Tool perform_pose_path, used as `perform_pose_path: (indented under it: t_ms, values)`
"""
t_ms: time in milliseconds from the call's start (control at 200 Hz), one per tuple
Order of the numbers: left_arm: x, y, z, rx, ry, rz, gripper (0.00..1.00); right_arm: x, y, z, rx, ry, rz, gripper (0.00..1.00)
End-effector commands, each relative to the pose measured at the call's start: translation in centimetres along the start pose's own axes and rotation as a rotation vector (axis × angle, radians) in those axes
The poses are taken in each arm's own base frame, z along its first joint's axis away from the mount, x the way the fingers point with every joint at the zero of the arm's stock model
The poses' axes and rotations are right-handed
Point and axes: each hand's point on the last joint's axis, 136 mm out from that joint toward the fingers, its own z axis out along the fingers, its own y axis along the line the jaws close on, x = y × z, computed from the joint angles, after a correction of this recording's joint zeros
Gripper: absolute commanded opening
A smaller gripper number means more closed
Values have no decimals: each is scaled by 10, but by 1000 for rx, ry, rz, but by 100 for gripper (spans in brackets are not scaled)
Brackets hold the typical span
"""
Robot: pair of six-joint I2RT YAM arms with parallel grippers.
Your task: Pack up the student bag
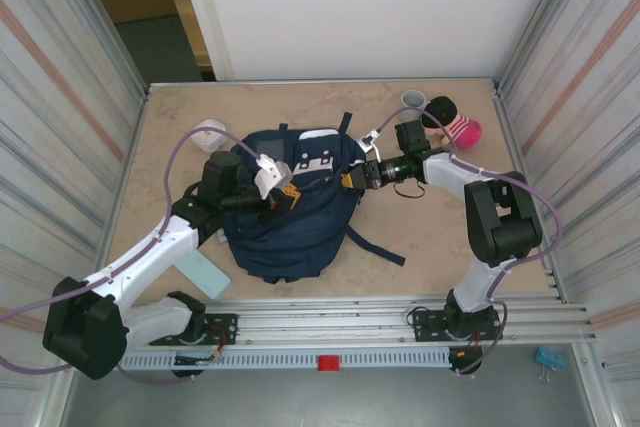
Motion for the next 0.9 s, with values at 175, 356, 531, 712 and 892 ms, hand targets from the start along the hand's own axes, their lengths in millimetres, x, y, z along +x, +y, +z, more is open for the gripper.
perform_pose_path:
  t_ms: [175, 356, 531, 712, 892]
  values:
    - [-7, 44, -9, -300, 7, -7, 0, 1, 36, -12, 33, -25, -39, 0]
    - [-6, 63, -6, -435, 36, -42, 0, 14, 60, -15, 77, 3, -52, 0]
    - [-13, 67, 8, -492, 39, -25, 0, 31, 86, -8, 115, 36, -66, 0]
    - [-20, 69, 25, -497, 29, -33, 0, 45, 112, 5, 144, 41, -36, 0]
    - [-33, 58, 43, -416, -22, -37, 0, 56, 132, 24, 152, 21, -28, 1]
